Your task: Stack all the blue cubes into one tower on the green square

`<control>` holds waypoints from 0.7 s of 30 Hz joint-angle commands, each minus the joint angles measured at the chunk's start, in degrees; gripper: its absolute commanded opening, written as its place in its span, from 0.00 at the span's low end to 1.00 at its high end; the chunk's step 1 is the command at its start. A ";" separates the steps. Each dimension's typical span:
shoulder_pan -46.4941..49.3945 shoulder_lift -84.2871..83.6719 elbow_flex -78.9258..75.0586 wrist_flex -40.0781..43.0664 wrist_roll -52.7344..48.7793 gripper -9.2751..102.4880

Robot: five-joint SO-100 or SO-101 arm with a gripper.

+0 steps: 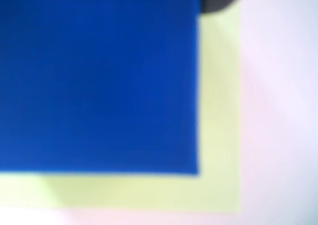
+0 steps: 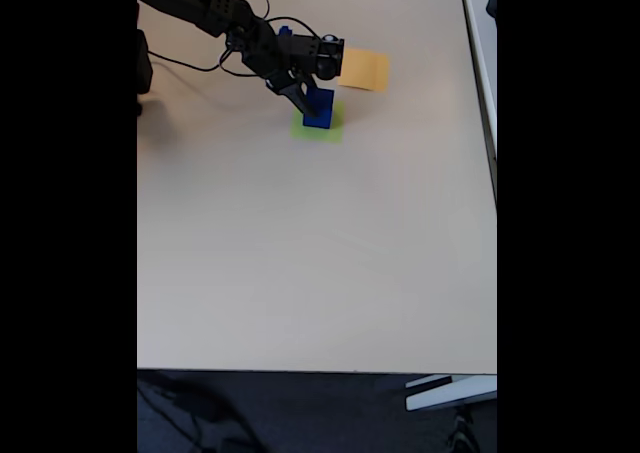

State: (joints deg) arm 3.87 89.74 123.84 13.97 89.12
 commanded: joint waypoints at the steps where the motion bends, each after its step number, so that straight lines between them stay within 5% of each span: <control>1: -1.14 0.79 -2.55 -1.14 0.00 0.23; 21: -1.05 0.97 -2.46 -1.41 0.18 0.39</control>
State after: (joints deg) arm 3.16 89.56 123.93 13.62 89.12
